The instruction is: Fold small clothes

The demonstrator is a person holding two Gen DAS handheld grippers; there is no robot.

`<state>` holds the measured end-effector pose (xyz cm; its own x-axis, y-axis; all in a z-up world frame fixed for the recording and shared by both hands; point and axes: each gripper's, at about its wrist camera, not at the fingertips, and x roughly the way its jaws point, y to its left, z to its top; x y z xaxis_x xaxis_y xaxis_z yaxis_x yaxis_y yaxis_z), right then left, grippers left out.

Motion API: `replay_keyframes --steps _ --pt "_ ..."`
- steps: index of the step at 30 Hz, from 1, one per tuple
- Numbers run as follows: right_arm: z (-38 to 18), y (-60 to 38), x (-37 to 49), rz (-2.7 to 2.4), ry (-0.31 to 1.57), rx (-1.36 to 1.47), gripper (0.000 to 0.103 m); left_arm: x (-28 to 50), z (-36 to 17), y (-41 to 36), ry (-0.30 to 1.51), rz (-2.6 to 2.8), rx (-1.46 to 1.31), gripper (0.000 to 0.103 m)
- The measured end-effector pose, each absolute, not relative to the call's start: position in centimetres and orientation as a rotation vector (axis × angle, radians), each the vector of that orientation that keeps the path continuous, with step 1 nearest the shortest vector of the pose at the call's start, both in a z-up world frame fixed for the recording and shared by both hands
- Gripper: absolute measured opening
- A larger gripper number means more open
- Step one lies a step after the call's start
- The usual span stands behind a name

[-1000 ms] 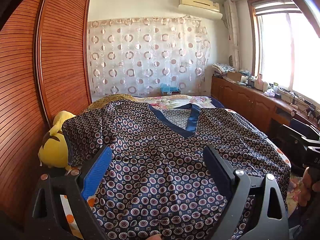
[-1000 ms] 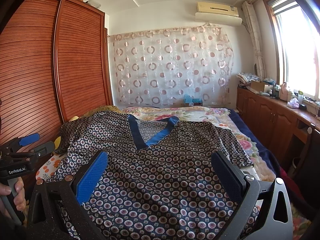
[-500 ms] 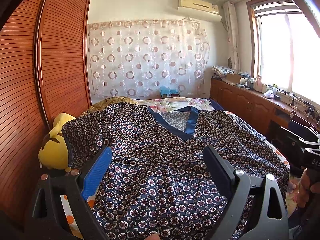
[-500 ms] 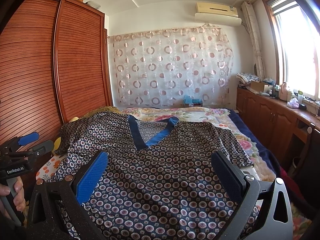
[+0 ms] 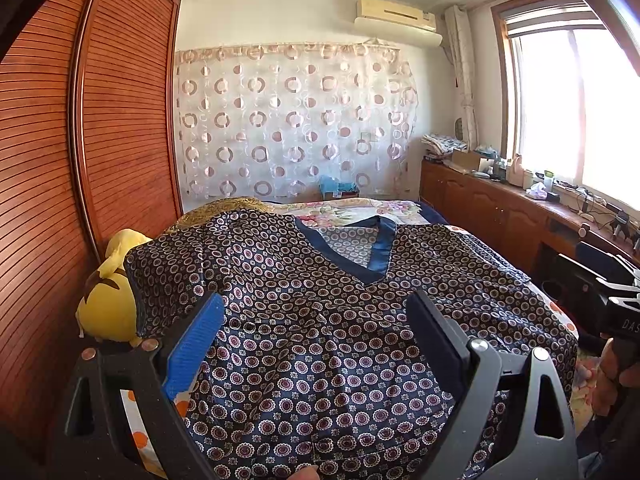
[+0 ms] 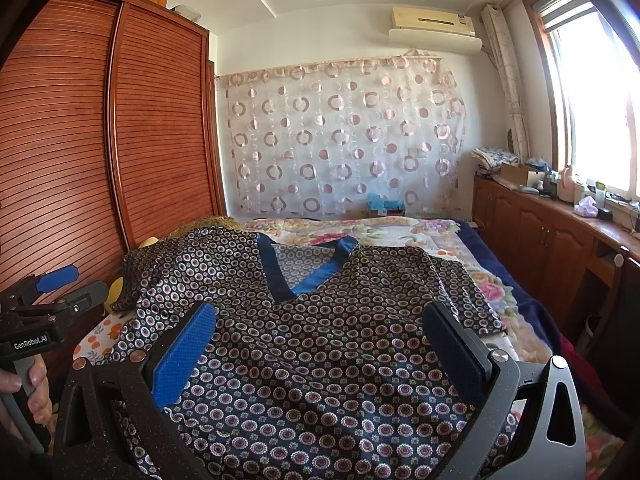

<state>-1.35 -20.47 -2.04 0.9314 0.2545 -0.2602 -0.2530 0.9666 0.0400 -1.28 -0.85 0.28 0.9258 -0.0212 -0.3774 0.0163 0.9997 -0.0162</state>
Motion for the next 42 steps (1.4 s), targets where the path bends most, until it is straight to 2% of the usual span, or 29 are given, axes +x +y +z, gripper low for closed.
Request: replay_keyframes --steps 24,42 --pt "-3.7 -18.6 2.8 0.297 0.231 -0.049 0.103 2.4 -4.0 4.6 0.514 0.04 -0.071 0.093" --pt "-8.3 -11.9 15.6 0.484 0.569 -0.215 0.103 6.2 -8.1 16.5 0.652 0.114 -0.16 0.093"
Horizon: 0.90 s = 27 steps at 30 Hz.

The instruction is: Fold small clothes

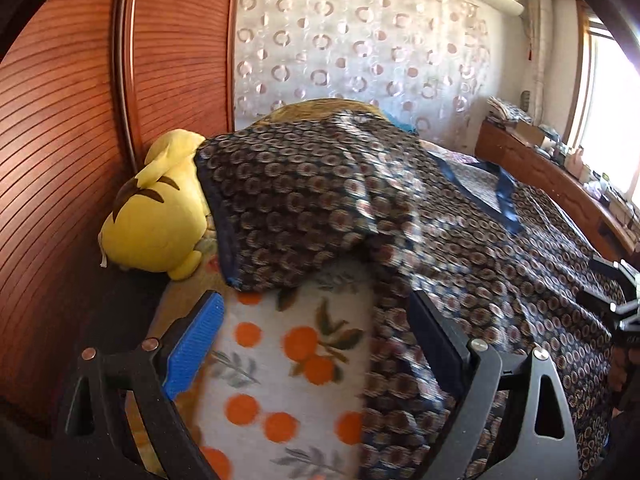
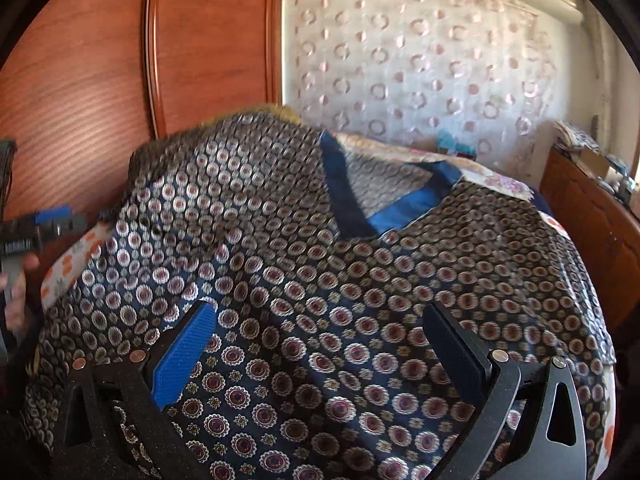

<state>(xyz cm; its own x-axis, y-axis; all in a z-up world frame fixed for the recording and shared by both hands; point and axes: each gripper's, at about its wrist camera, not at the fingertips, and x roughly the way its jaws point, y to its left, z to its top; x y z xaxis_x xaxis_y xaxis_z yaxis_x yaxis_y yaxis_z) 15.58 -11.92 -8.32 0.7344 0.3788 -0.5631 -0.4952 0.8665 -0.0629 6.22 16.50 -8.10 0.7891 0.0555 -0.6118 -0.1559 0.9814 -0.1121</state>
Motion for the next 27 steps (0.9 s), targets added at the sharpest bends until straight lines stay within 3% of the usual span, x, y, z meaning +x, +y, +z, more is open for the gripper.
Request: replay_keyframes --steps 11,15,19,21,27 --pt "-9.9 -9.7 18.2 0.493 0.628 -0.29 0.103 11.7 -10.2 21.4 0.818 0.077 -0.261 0.082" --pt "-10.2 -8.7 17.3 0.481 0.608 -0.311 0.103 13.1 -11.8 22.3 0.891 0.072 -0.317 0.067" --pt "-10.3 -8.9 17.4 0.482 0.609 -0.298 0.103 13.1 -12.4 22.3 0.906 0.059 -0.338 0.06" --pt "-10.3 -9.3 17.3 0.484 0.611 -0.286 0.103 12.9 -12.2 22.1 0.896 0.056 -0.325 0.049" --pt "-10.2 -9.8 16.7 0.483 0.609 -0.269 0.103 12.7 -11.2 21.0 0.871 0.109 -0.209 0.027"
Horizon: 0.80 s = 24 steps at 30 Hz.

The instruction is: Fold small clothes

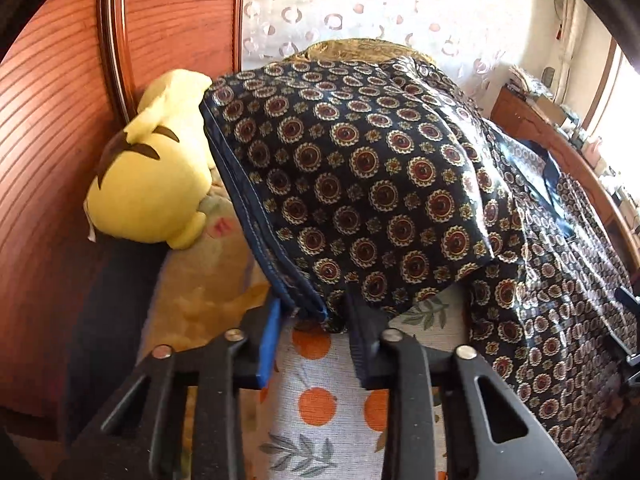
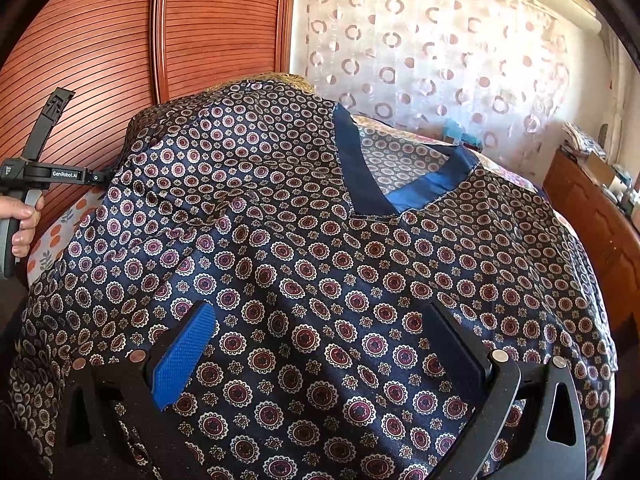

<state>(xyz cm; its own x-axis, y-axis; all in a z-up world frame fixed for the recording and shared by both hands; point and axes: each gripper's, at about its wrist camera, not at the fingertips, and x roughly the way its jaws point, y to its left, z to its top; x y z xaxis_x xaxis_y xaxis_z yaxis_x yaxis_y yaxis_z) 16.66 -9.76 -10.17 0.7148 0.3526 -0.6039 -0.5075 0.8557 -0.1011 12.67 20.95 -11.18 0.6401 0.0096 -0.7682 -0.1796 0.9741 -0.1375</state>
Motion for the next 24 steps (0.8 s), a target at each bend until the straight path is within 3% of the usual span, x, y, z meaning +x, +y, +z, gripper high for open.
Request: replay_keyframes --steps 9,24 --pt "-10.2 -10.0 16.5 0.478 0.608 -0.26 0.103 12.1 -9.4 21.5 0.81 0.085 -0.164 0.007" --pt "-10.1 -11.2 16.7 0.475 0.608 -0.183 0.103 14.6 0.1 8.9 0.664 -0.228 -0.008 0.006"
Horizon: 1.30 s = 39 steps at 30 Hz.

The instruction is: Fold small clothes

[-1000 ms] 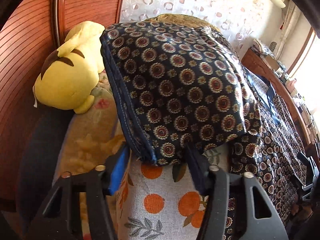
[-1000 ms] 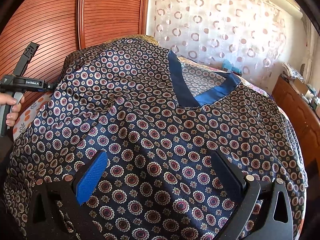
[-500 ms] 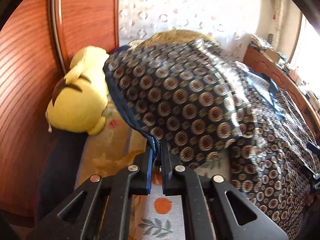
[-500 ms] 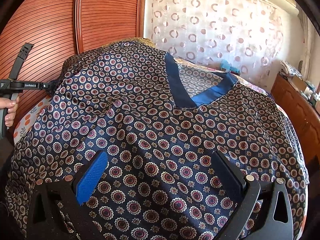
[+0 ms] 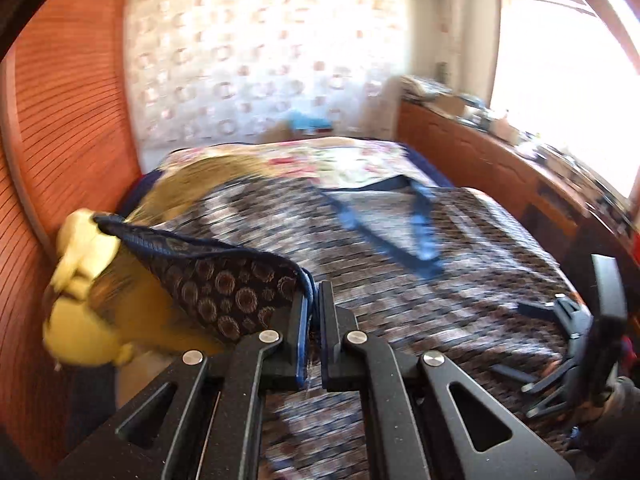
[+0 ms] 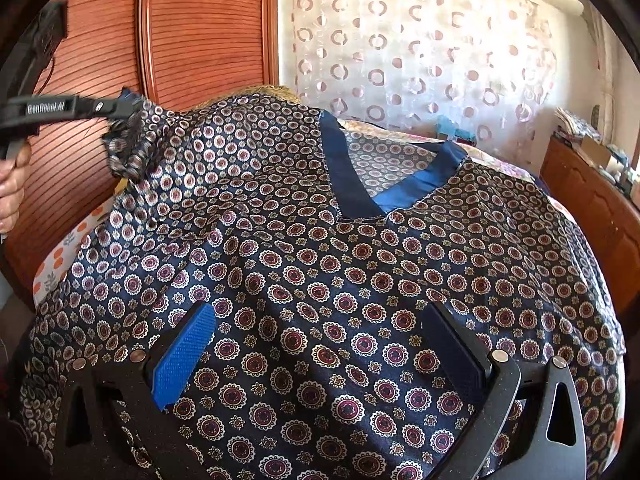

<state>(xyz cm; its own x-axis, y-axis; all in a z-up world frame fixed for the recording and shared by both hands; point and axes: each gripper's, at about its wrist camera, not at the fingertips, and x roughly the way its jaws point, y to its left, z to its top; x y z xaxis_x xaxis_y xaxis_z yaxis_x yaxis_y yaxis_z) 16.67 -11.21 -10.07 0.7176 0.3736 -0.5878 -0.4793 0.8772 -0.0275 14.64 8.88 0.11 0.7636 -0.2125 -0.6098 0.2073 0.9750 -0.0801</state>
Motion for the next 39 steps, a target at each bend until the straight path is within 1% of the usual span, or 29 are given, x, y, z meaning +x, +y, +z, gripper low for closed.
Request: replay_keyframes --steps 4,7,9,10,11,12,13,14,15,16,17,18,25,29,34,36,39 --pt "-10.0 -11.4 16.7 0.475 0.611 -0.166 0.103 15.1 0.4 5.2 0.704 -0.311 0.028 0.006" --pt "-10.0 -11.5 16.5 0.474 0.606 -0.157 0.103 14.2 0.4 4.6 0.719 -0.317 0.041 0.008" --pt "-10.0 -11.6 16.5 0.476 0.604 -0.154 0.103 13.5 0.4 4.9 0.72 -0.303 0.052 0.019" --pt "-9.9 -11.5 16.5 0.478 0.604 -0.153 0.103 13.1 0.5 5.0 0.716 -0.295 0.057 0.021" --pt "-9.9 -11.6 16.5 0.478 0.604 -0.152 0.103 12.7 0.5 5.3 0.712 -0.279 0.067 0.028" --pt "-9.9 -11.6 16.5 0.478 0.605 -0.152 0.103 12.4 0.6 5.5 0.71 -0.27 0.071 0.038" --pt "-9.9 -11.6 16.5 0.479 0.605 -0.152 0.103 12.1 0.4 5.9 0.703 -0.262 0.068 0.043" --pt "-9.9 -11.6 16.5 0.478 0.605 -0.152 0.103 11.9 0.3 6.3 0.701 -0.255 0.066 0.046" --pt "-9.9 -11.6 16.5 0.478 0.605 -0.152 0.103 11.9 0.0 6.8 0.708 -0.243 0.065 0.053" --pt "-9.9 -11.6 16.5 0.478 0.605 -0.152 0.103 11.8 -0.5 7.5 0.718 -0.224 0.062 0.058" --pt "-9.9 -11.6 16.5 0.477 0.605 -0.152 0.103 11.7 -0.9 8.1 0.724 -0.213 0.056 0.07" --pt "-9.9 -11.6 16.5 0.477 0.604 -0.152 0.103 11.7 -1.5 8.7 0.733 -0.205 0.047 0.077" --pt "-10.0 -11.7 16.9 0.494 0.625 -0.141 0.103 12.7 -8.0 12.1 0.882 -0.144 0.008 0.078" --pt "-9.8 -11.6 17.4 0.517 0.648 -0.146 0.103 13.3 -10.5 12.9 0.939 -0.126 -0.015 0.078" --pt "-8.0 -10.8 18.5 0.548 0.625 -0.186 0.102 13.0 -11.3 12.6 0.907 -0.097 0.029 0.078" --pt "-7.1 -9.9 19.3 0.57 0.604 -0.204 0.102 12.9 -11.4 12.6 0.893 -0.097 0.022 0.081" --pt "-5.9 -8.4 21.1 0.601 0.597 -0.218 0.1 13.0 -11.6 12.7 0.87 -0.104 0.025 0.082"
